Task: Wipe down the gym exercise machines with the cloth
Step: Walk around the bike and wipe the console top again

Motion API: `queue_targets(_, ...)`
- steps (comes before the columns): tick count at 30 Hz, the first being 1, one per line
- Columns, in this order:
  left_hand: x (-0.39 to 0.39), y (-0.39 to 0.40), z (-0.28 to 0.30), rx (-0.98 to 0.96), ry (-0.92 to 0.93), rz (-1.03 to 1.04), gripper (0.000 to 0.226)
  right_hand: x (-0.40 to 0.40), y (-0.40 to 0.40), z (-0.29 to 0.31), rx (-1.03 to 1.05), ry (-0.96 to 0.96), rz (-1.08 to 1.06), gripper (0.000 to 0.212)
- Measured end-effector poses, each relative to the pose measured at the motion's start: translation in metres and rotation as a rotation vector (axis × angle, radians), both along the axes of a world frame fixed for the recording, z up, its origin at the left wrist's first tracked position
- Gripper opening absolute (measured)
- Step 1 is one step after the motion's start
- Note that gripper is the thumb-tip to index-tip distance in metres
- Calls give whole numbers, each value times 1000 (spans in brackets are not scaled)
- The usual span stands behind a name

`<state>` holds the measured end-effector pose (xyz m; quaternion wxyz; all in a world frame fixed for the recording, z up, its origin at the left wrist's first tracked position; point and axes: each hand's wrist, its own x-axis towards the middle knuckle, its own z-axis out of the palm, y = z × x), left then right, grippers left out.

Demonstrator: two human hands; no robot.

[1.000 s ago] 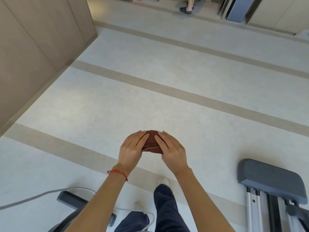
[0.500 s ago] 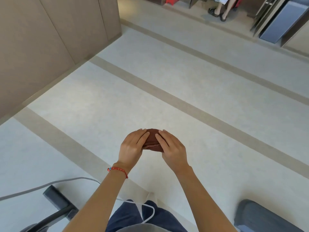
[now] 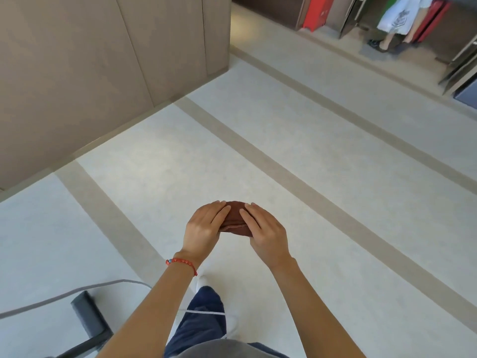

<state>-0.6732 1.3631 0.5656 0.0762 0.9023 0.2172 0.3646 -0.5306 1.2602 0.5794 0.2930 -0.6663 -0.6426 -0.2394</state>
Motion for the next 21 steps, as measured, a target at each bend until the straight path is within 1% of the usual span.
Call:
queue_targets(5,-7,61,6,-19,0,74,59,2,74,5,9,6,97,47)
queue_targets(9,-17,108,7,-13,-2,176,45,-2,134,9,15,10,182,51)
queue_targets(12,-25,135,6,-1,-6,243,40,-5,174,9,15,8,260,51)
queue_targets(14,-32,151,6,3,-9,298,41,-9,198,9,16,2,313,52)
queue_targets(18,-42,172,5,-6,-11,413,53,-14,240,11,1,2,432,53)
queue_targets(21,-45,189,7,0,-12,498,45,-13,273,11,0,-4,522,49)
